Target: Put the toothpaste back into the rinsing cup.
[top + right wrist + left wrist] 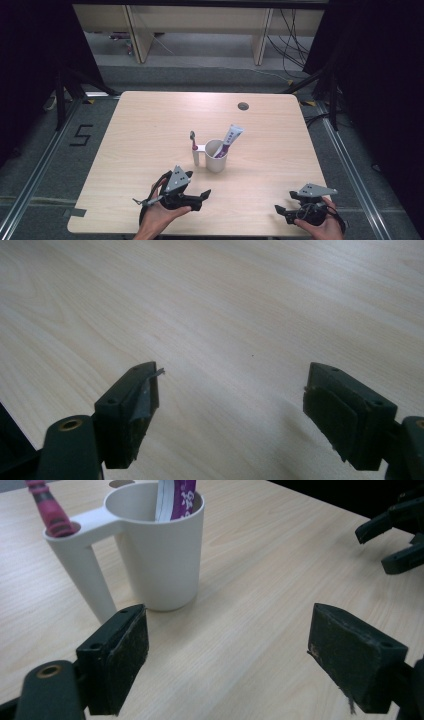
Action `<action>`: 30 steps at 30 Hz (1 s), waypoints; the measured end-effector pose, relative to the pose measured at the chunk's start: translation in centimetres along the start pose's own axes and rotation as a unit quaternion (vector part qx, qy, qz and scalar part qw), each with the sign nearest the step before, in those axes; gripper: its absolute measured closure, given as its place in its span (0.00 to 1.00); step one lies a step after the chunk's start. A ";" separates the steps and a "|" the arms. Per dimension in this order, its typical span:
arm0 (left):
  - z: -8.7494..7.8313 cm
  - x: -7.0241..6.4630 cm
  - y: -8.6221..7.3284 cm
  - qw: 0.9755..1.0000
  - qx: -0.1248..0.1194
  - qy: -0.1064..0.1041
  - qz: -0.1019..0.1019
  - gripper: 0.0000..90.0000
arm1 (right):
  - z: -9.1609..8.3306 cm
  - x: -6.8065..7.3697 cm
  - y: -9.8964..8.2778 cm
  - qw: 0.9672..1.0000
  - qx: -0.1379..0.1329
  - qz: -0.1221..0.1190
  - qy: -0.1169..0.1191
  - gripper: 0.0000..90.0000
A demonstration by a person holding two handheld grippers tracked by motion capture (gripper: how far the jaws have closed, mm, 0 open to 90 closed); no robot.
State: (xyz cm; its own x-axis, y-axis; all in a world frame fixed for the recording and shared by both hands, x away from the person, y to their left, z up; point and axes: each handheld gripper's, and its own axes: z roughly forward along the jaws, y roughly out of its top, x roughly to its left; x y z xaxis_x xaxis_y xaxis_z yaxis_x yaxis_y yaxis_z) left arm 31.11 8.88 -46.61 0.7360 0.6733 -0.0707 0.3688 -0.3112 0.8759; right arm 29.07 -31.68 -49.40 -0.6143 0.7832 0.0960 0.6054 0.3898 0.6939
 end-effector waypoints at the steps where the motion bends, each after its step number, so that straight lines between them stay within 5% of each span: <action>1: -0.2 0.0 -0.2 1.000 0.004 0.004 0.003 0.18 | 0.0 0.0 0.0 1.000 0.001 0.000 -0.003 0.24; 13: -1.7 0.5 -1.8 1.000 0.005 0.025 0.002 0.18 | 0.1 0.2 -0.1 1.000 0.003 0.008 0.000 0.24; 18: -2.1 0.4 -3.2 0.999 0.017 0.032 0.012 0.18 | 0.2 0.5 0.1 1.000 0.006 0.010 -0.001 0.25; 19: -2.2 0.4 -3.4 0.999 0.022 0.036 0.017 0.18 | 0.3 0.2 0.1 1.000 0.001 -0.012 -0.003 0.25; 20: -2.3 0.4 -3.6 0.999 0.029 0.038 0.020 0.18 | 0.3 0.4 0.1 1.000 0.003 0.004 0.002 0.25; 22: -2.4 0.3 -4.0 0.999 0.030 0.033 0.016 0.18 | 0.3 0.4 0.1 1.000 0.001 -0.014 -0.008 0.25; 30: -3.1 0.0 -4.9 0.998 0.049 0.036 0.031 0.18 | 0.3 0.6 0.1 1.000 0.006 -0.008 -0.002 0.24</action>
State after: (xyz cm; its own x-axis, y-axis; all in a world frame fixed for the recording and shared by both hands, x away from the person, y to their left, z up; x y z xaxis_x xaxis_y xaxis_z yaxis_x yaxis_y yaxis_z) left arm 27.57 12.46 -49.45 0.7174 0.6963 0.0196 0.3800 -0.4148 0.8268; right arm 28.96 -31.00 -49.49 -0.6218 0.7787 0.0829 0.6019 0.4075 0.6868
